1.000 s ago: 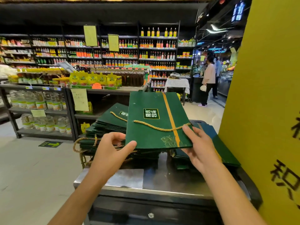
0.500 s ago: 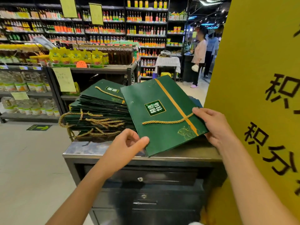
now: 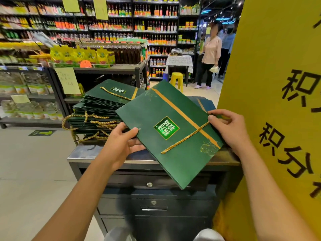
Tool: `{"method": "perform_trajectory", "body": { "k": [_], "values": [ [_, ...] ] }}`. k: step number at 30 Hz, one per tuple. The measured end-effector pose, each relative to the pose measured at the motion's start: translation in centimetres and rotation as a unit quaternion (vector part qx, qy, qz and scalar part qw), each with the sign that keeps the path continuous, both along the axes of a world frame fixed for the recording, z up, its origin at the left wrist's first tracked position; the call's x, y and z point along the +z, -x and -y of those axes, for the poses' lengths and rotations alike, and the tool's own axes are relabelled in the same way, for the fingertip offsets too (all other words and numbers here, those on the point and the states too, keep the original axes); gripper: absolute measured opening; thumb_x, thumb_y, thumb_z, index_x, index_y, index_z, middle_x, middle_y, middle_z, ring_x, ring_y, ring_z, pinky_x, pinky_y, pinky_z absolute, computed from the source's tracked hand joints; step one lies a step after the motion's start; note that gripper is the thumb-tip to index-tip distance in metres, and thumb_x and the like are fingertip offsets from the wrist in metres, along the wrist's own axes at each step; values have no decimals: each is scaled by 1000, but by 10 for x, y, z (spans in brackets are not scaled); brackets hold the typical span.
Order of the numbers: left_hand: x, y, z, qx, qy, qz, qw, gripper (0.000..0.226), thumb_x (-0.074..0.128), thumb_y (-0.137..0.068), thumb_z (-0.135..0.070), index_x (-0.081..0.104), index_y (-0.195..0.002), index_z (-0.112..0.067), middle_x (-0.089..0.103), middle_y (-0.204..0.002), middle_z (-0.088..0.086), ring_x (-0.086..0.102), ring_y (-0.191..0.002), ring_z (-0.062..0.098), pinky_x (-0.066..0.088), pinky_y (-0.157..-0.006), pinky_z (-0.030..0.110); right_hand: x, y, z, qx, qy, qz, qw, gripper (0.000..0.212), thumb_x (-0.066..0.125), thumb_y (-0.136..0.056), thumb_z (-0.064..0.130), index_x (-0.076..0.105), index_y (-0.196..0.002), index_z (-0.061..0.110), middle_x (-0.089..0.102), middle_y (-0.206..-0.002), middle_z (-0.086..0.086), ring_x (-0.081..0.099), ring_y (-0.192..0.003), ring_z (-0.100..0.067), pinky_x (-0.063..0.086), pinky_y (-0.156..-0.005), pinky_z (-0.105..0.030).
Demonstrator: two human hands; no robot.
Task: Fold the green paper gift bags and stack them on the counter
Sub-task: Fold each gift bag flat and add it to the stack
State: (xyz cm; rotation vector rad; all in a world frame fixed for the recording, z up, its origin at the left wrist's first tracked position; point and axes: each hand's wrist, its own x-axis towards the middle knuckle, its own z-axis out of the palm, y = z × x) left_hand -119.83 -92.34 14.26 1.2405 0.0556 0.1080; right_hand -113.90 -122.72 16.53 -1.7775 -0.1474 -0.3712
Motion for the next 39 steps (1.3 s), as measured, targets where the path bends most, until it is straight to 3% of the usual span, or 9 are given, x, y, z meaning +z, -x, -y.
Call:
{"method": "perform_trajectory", "body": {
  "k": [2,7,11,15,24,28,32,34,39],
  "values": [
    [0,7,4,-9,3,14,1000,26,51,-102,-1,56,-124,-14,77,-108,7,75,-83,27,63,-70,39,2,-2,4,-37,76,61,995,10,73,-93,23,77,-98,30,76,-92,11,70,-86,-6,59,-77,-28],
    [-10,21,23,8,70,21,997,29,50,-101,3,54,-124,-13,75,-115,9,75,-97,32,64,-73,41,7,2,3,-113,196,170,959,15,69,-95,25,77,-108,22,69,-109,12,61,-107,-9,50,-99,-40],
    [-18,29,42,-6,136,1,991,29,52,-97,7,55,-123,-8,74,-114,16,75,-96,34,64,-75,40,8,10,-11,-116,235,215,941,16,67,-97,27,76,-110,26,63,-102,17,55,-103,-7,37,-94,-30],
    [-27,29,62,-10,141,-17,990,33,54,-98,6,53,-129,-5,73,-117,19,73,-104,34,63,-83,40,1,12,-33,2,161,167,973,16,68,-96,21,78,-108,27,70,-98,16,61,-92,4,43,-81,-13],
    [-29,34,56,29,-83,10,996,51,75,-87,-4,53,-129,-22,74,-116,-2,73,-103,11,59,-91,32,-37,5,-41,74,149,92,982,20,66,-97,15,77,-110,25,70,-101,14,62,-98,0,46,-85,-15],
    [-29,24,24,101,-289,96,947,95,89,-73,-16,30,-145,-35,54,-118,-6,66,-99,3,57,-79,17,-38,6,-38,75,100,80,989,11,74,-90,12,70,-96,21,70,-89,8,64,-85,-6,50,-79,-16],
    [-39,12,2,166,-567,240,770,68,77,-68,-68,64,-123,-29,42,-115,-4,43,-108,15,42,-92,25,-41,6,-36,79,101,85,988,10,76,-88,13,72,-87,22,72,-87,8,67,-85,-12,54,-81,-24],
    [-43,5,-1,142,-609,287,726,66,70,-71,-69,70,-120,-26,44,-131,2,39,-124,21,35,-105,33,-42,7,-35,85,93,89,988,9,77,-88,13,74,-87,21,73,-87,8,68,-85,-12,55,-82,-25],
    [-47,-13,2,27,-571,314,758,61,71,-81,-59,67,-131,-25,44,-155,-3,28,-151,18,26,-123,42,-42,7,-35,94,77,99,988,13,78,-86,8,78,-85,22,76,-86,9,69,-83,-8,53,-80,-19]
  ]
}}
